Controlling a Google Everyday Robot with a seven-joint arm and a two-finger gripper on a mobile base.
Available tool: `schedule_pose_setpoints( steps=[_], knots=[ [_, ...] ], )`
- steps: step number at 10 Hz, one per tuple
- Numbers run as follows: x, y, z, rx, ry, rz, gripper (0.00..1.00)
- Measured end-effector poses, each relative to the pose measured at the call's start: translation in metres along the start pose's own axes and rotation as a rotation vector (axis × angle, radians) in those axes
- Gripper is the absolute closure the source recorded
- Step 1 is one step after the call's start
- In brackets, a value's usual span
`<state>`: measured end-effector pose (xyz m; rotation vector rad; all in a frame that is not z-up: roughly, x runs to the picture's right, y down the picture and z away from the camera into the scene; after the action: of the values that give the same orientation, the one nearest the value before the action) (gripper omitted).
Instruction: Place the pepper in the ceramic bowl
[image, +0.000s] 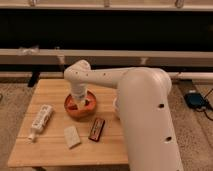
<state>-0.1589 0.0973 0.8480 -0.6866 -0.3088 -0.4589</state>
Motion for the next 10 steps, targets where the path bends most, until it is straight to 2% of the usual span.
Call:
schedule_pose_setpoints(
  steps=[2,5,10],
  knots=[
    [0.003,-0.006,-0.001,0.024,0.032,0.001,0.2],
    [0.013,-0.016,-0.001,0.042,0.063,0.024,0.2],
    [0.031,-0.028,-0.015,0.065,0.057,0.056,0.2]
  ],
)
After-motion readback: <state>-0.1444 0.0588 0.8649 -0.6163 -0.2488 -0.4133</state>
